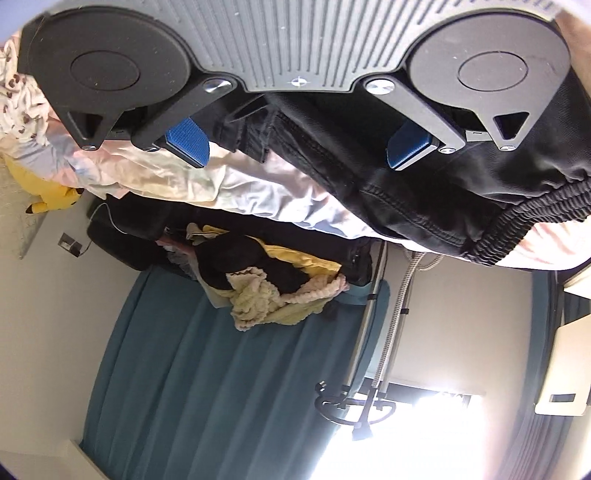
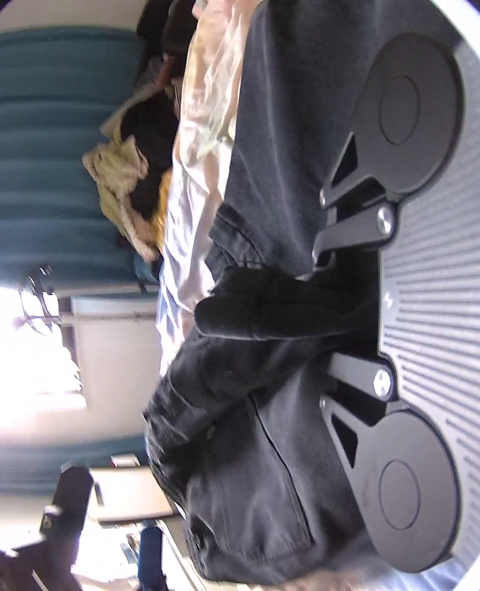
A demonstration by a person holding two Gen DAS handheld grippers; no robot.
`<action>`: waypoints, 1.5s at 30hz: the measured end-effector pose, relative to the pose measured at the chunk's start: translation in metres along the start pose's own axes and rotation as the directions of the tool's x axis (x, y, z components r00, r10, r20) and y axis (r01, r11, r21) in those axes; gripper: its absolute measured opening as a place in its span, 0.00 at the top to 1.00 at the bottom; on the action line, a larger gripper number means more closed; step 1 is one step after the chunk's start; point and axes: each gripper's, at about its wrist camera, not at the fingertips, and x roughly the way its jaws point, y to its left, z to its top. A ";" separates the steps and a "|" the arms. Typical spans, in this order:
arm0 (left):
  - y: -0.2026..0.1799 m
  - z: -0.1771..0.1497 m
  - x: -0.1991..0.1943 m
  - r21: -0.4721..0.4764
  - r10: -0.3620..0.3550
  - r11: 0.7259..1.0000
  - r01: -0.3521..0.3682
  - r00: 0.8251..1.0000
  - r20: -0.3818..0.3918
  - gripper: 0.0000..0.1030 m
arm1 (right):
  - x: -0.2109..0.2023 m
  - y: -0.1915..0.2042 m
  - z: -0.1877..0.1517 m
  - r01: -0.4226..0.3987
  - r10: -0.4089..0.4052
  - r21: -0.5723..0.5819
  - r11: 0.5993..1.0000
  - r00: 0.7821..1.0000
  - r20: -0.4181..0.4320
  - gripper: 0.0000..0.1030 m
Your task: Fold clothes
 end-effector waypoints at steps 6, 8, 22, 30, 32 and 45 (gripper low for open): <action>-0.016 -0.011 0.006 0.026 -0.036 0.999 0.036 0.999 -0.015 0.00 | -0.058 -0.016 0.010 -0.119 0.117 -0.031 0.992 0.992 -0.045 0.46; -0.023 -0.017 0.008 0.031 -0.099 0.995 0.099 0.995 -0.009 0.00 | -0.079 -0.034 0.011 -0.145 0.146 0.025 0.989 0.989 -0.019 0.43; -0.029 -0.082 0.065 0.007 0.063 0.998 -0.063 0.973 -0.221 0.53 | -0.127 -0.107 -0.003 0.079 -0.092 0.233 0.969 0.995 0.043 0.43; -0.060 -0.072 0.044 0.093 -0.026 0.995 0.035 0.995 -0.099 0.45 | -0.124 -0.140 -0.021 0.151 -0.171 0.439 0.886 0.985 0.007 0.43; -0.067 -0.077 0.048 0.124 -0.046 0.990 0.061 0.992 -0.120 0.40 | -0.126 -0.144 -0.024 0.147 -0.180 0.487 0.861 0.983 0.021 0.43; -0.068 -0.075 0.049 0.015 -0.060 0.998 0.061 0.997 -0.055 0.82 | -0.116 -0.160 -0.041 0.147 -0.174 0.599 0.787 0.985 -0.012 0.34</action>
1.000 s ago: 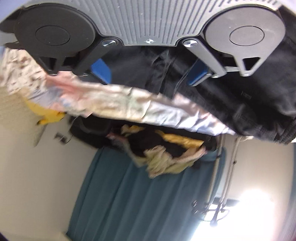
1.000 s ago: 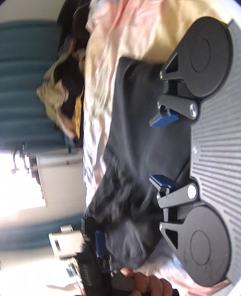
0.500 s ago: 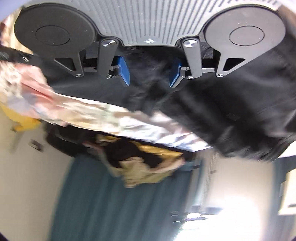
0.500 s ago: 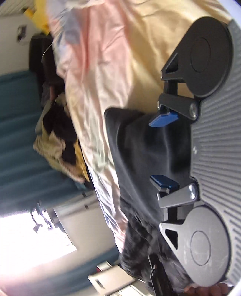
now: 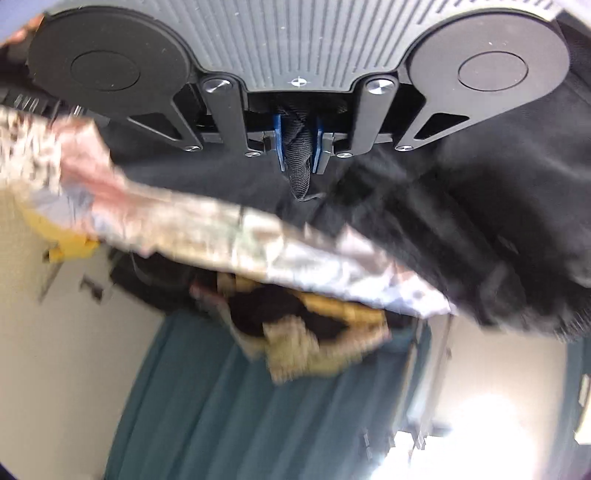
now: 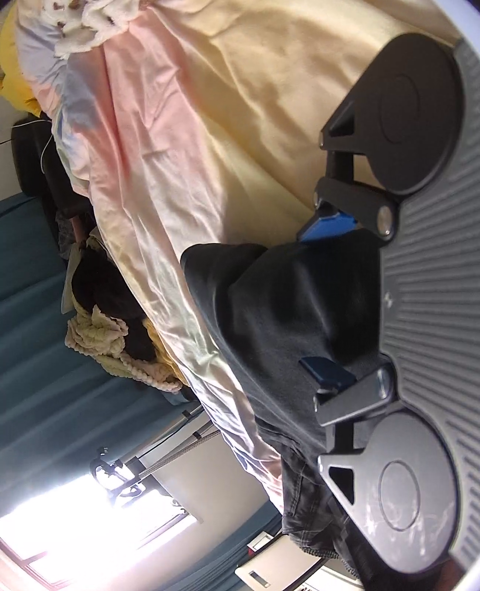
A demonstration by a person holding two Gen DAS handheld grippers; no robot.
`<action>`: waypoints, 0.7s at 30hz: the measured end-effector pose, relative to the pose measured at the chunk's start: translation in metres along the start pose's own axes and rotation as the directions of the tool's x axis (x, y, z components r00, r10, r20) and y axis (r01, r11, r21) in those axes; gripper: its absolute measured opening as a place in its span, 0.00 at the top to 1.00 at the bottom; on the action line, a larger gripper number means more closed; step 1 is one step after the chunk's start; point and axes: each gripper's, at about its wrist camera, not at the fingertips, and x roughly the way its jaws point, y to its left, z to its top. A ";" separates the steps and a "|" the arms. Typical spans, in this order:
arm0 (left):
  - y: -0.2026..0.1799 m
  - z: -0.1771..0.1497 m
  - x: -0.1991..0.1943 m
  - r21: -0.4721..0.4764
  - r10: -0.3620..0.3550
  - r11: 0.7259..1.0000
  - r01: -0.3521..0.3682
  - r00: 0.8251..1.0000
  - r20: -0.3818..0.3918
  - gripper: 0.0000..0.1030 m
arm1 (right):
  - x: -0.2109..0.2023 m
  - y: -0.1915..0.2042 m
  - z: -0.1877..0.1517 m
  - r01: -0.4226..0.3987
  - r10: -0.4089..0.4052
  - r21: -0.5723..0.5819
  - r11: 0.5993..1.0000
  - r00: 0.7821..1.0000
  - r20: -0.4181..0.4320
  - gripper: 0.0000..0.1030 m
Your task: Fold clothes
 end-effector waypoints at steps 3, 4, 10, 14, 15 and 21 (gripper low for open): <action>0.001 0.008 -0.015 -0.027 -0.002 1.000 0.003 0.999 0.038 0.82 | 0.000 -0.002 -0.001 -0.005 0.005 0.014 1.000 1.000 0.004 0.31; 0.001 0.007 -0.014 -0.018 0.007 1.000 -0.006 0.999 0.035 0.82 | 0.000 -0.003 -0.002 -0.010 0.010 0.021 1.000 1.000 0.006 0.29; 0.016 -0.024 0.023 -0.050 0.070 0.996 -0.076 0.991 -0.111 0.78 | 0.004 -0.005 -0.005 -0.023 0.024 0.045 0.999 0.999 -0.037 0.23; 0.012 -0.020 0.013 -0.068 0.066 0.995 -0.072 0.994 -0.088 0.72 | 0.002 -0.011 -0.008 -0.033 0.037 0.101 0.994 0.998 -0.045 0.18; 0.013 -0.019 0.010 -0.073 0.074 0.994 -0.079 0.994 -0.080 0.64 | 0.002 -0.013 -0.009 -0.042 0.048 0.120 0.992 0.998 -0.051 0.18; 0.013 -0.012 0.003 -0.075 0.101 0.992 -0.105 0.994 -0.050 0.25 | 0.013 -0.014 -0.015 -0.053 0.068 0.166 0.985 0.994 -0.081 0.17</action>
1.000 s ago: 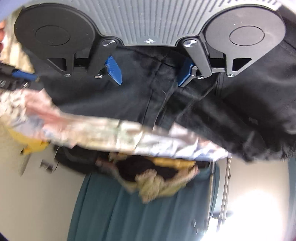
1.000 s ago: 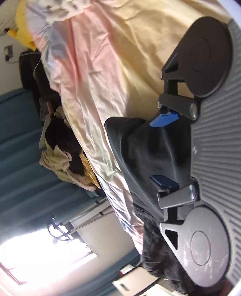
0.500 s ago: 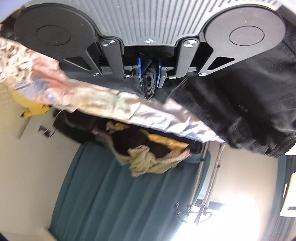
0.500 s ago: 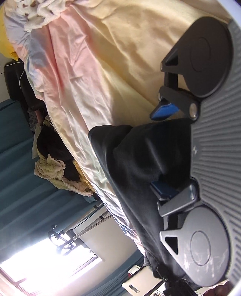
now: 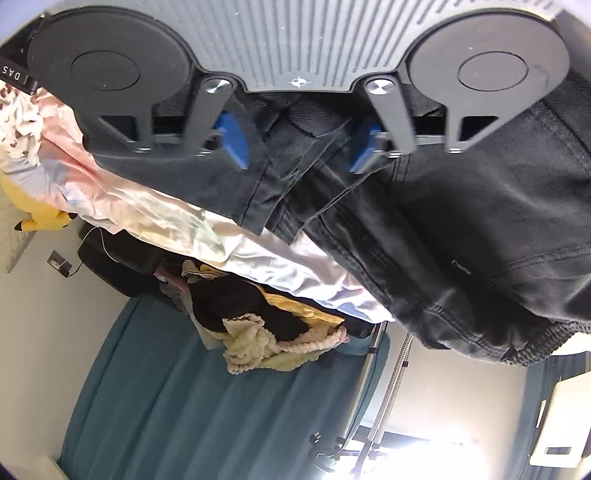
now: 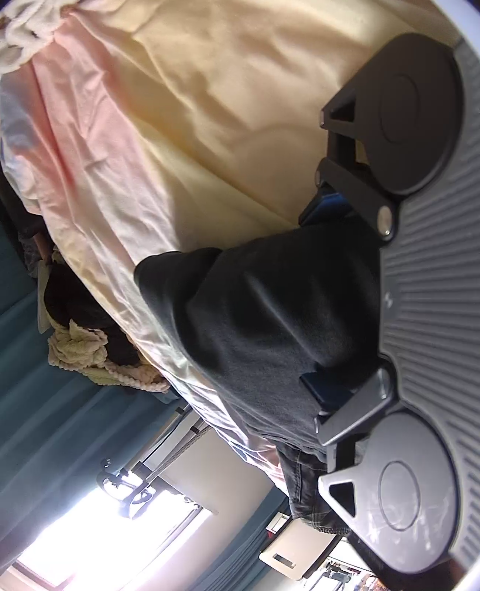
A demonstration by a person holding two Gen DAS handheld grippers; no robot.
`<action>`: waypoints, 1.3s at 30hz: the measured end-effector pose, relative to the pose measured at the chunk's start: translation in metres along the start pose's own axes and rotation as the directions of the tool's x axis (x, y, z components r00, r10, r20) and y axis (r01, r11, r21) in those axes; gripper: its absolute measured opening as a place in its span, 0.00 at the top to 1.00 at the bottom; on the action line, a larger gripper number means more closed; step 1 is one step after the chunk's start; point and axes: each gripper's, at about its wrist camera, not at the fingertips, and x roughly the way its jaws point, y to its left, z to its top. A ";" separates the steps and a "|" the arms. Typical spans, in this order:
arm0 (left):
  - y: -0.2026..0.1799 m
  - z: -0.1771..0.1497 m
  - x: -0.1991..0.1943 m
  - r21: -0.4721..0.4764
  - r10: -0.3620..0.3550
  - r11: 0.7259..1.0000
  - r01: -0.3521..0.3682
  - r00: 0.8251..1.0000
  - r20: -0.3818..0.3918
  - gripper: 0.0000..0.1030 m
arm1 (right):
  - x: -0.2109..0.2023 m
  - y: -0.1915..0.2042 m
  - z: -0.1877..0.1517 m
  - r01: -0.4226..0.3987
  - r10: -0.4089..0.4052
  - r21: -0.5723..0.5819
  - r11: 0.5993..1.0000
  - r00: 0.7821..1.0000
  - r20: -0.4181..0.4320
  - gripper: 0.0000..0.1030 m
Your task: Fold clothes
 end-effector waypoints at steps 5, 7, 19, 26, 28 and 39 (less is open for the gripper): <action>-0.008 0.003 -0.006 -0.032 0.061 0.998 -0.062 0.998 -0.014 0.23 | 0.002 0.000 0.000 -0.010 0.010 0.010 1.000 1.000 -0.008 0.15; -0.011 0.003 -0.011 -0.040 0.110 0.993 -0.110 0.994 -0.004 0.19 | 0.003 -0.002 -0.001 -0.015 0.015 0.027 1.000 1.000 -0.013 0.16; -0.014 0.003 0.004 -0.030 0.051 0.998 -0.052 0.998 -0.025 0.23 | 0.005 -0.002 -0.002 -0.004 0.004 0.033 0.999 1.000 -0.006 0.15; 0.003 -0.001 0.020 -0.114 0.054 0.992 -0.061 0.997 -0.060 0.23 | 0.007 -0.005 -0.004 -0.010 0.009 0.033 0.999 1.000 0.002 0.14; 0.013 0.000 0.024 -0.158 0.052 0.986 -0.061 0.997 -0.059 0.34 | 0.009 -0.006 -0.004 -0.019 0.019 0.033 0.999 1.000 0.005 0.13; 0.044 0.014 -0.060 -0.345 0.026 0.938 -0.008 0.999 0.047 1.00 | -0.011 -0.026 -0.006 -0.157 0.145 0.130 0.979 0.985 0.095 0.13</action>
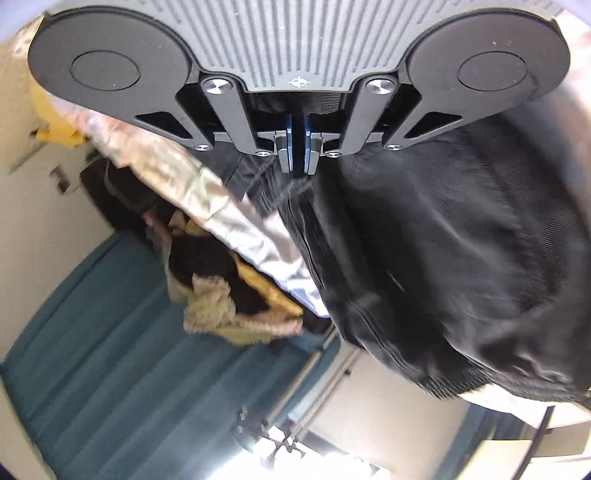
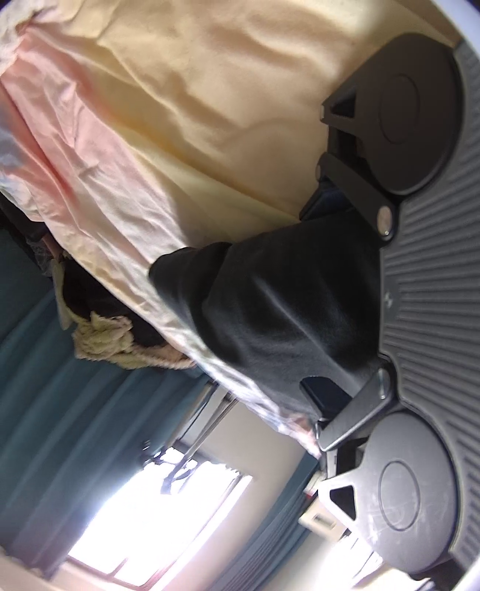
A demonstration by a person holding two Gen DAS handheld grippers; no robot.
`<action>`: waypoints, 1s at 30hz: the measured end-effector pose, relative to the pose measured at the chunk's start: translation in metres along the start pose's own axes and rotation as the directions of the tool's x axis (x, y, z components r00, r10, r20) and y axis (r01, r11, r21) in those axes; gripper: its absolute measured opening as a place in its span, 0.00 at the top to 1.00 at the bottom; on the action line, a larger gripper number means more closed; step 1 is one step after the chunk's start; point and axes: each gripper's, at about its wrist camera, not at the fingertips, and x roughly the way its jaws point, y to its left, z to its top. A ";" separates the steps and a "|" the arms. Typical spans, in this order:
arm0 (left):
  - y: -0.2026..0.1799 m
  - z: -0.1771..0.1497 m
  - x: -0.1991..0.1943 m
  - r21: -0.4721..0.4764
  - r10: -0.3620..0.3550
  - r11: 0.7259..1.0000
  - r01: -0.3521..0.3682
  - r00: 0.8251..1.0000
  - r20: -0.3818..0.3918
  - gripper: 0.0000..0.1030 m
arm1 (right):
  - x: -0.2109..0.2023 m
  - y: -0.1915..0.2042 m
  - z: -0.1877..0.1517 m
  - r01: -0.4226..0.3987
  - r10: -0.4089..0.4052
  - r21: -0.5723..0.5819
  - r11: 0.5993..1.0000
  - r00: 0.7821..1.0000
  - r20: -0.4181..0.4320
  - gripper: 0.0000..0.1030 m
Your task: Fold clothes
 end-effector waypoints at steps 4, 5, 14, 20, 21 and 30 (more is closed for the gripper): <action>0.016 0.002 -0.006 0.027 0.060 0.998 -0.060 0.998 0.000 1.00 | -0.003 0.005 -0.003 -0.005 0.005 -0.016 1.000 1.000 -0.009 0.12; 0.019 0.001 -0.003 0.010 0.057 0.998 -0.057 0.998 -0.023 1.00 | -0.003 0.006 -0.004 -0.003 0.003 -0.022 1.000 1.000 -0.014 0.12; 0.008 -0.007 0.018 -0.019 -0.169 0.986 0.168 0.976 -0.136 0.23 | -0.013 0.022 -0.002 -0.102 0.102 0.001 0.995 0.995 0.010 0.12; -0.007 -0.018 0.030 0.053 -0.190 0.979 0.198 0.973 -0.132 0.25 | -0.016 0.028 0.000 -0.121 0.120 0.022 0.992 0.992 0.038 0.12; -0.011 -0.019 0.033 0.067 -0.194 0.977 0.204 0.972 -0.134 0.25 | -0.016 0.028 0.000 -0.120 0.119 0.027 0.992 0.992 0.044 0.12; -0.031 -0.034 0.048 0.191 -0.084 0.976 0.107 0.988 -0.128 0.47 | 0.009 0.012 -0.009 -0.018 0.017 0.037 0.999 1.000 0.015 0.12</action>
